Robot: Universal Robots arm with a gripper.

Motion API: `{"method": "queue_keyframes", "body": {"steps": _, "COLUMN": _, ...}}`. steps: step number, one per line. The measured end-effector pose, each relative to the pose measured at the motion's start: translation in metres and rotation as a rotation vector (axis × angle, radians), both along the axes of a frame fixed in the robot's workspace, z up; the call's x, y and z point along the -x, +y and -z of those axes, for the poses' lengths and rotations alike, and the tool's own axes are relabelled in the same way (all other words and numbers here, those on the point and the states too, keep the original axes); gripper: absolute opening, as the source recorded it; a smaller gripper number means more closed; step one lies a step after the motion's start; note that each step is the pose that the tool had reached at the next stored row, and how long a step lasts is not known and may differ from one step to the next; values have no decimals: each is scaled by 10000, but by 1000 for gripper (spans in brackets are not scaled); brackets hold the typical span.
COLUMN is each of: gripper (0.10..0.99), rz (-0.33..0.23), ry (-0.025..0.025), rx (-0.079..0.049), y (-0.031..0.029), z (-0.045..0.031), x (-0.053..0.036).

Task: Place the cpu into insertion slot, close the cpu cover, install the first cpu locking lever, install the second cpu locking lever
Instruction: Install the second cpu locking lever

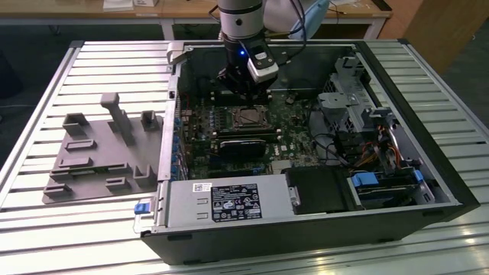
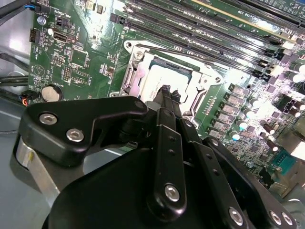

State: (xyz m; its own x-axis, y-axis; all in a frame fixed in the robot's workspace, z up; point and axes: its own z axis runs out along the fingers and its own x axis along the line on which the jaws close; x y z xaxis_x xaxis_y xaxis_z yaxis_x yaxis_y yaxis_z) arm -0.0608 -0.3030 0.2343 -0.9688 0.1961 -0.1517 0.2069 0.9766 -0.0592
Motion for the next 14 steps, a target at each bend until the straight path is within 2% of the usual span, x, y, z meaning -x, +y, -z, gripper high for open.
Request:
{"method": "queue_keyframes", "body": {"steps": 6, "gripper": 106, "rz": 0, "ry": 2, "rx": -1, "y": -15, "z": 0, "x": -2}}
{"method": "queue_keyframes", "body": {"steps": 14, "gripper": 106, "rz": 0, "ry": 1, "rx": -4, "y": -116, "z": 0, "x": -8}}
